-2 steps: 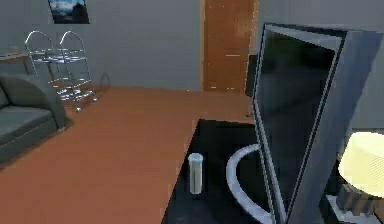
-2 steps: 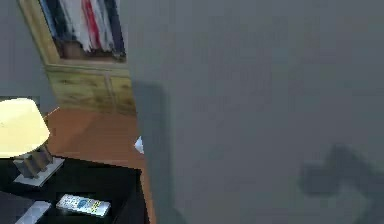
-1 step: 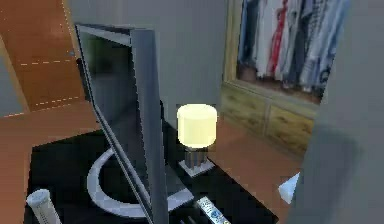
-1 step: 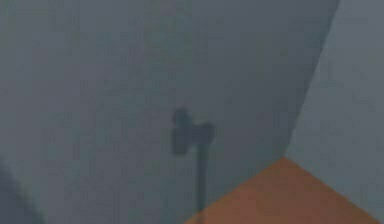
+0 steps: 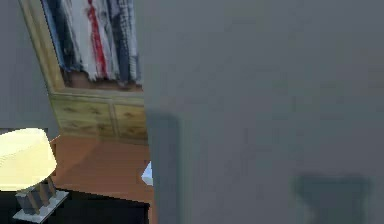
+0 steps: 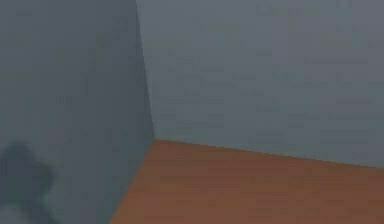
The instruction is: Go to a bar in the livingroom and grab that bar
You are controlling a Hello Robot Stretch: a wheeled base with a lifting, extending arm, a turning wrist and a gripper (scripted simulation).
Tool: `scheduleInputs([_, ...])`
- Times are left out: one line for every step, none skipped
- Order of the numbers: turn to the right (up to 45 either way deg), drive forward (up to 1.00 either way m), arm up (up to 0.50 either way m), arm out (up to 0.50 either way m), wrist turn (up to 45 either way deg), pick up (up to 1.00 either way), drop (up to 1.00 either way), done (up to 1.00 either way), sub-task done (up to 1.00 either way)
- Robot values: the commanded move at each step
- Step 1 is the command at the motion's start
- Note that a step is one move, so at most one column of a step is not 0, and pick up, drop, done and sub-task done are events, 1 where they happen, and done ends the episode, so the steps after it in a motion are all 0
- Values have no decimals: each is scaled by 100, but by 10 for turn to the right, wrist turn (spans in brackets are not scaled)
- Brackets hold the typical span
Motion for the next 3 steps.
scheduleInputs([90,0,0,0,0,0,0,0,0])
scheduleInputs([0,10,0,0,0,0,0,0,0])
scheduleInputs([-450,0,0,0,0,0,0,0,0])
